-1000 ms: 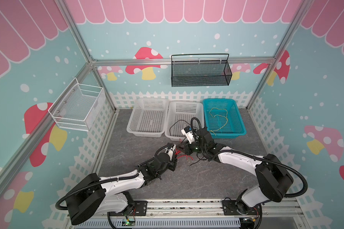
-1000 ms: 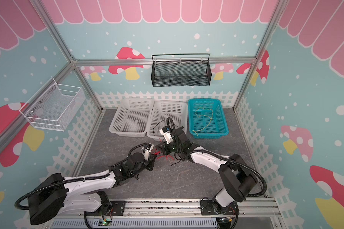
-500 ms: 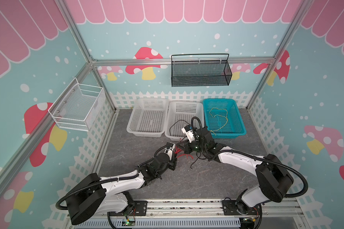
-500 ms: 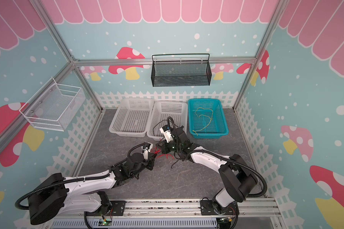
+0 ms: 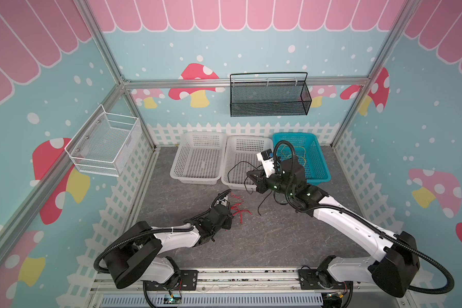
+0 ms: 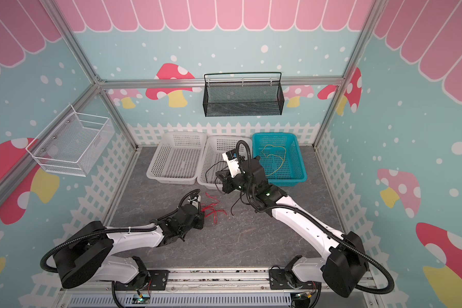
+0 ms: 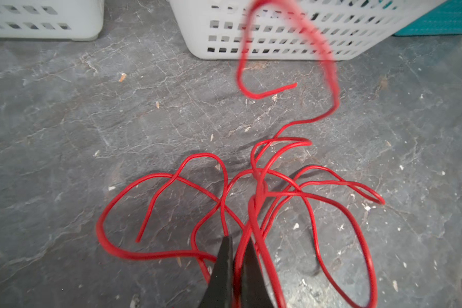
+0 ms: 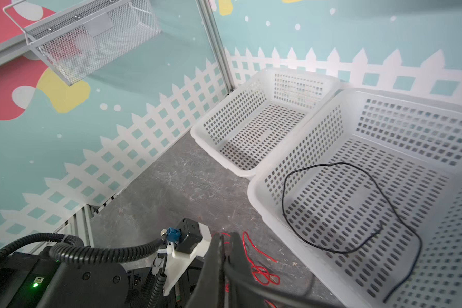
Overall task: Untangle and sort cables by color
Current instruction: Untie the cable, then place the cable in the container.
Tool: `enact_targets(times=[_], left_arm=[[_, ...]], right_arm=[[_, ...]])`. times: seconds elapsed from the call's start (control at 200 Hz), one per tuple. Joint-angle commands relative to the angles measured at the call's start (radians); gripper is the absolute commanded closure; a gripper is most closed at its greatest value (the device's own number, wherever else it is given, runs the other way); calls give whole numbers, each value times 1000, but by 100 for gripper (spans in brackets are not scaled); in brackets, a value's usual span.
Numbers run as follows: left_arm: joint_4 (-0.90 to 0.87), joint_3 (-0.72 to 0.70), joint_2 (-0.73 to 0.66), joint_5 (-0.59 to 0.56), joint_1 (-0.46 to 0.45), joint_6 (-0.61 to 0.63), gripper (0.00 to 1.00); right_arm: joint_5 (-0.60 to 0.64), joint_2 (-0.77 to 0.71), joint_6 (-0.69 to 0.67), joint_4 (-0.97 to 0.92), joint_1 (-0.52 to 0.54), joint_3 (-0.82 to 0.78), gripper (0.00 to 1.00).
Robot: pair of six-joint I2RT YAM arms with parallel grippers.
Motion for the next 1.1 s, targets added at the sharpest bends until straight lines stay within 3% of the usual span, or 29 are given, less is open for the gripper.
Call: enact_targets(times=[0.0, 0.28, 0.74, 1.096], left_arm=[[-75, 21, 27, 8, 7, -43, 100], [15, -31, -21, 42, 7, -31, 100], [95, -126, -171, 27, 7, -8, 100], [110, -148, -204, 12, 7, 17, 100]], right_arm=[[45, -27, -84, -123, -5, 65, 100], [24, 55, -192, -234, -11, 260, 100], [-86, 383, -307, -244, -98, 647, 100], [-160, 607, -289, -209, -150, 661, 100]])
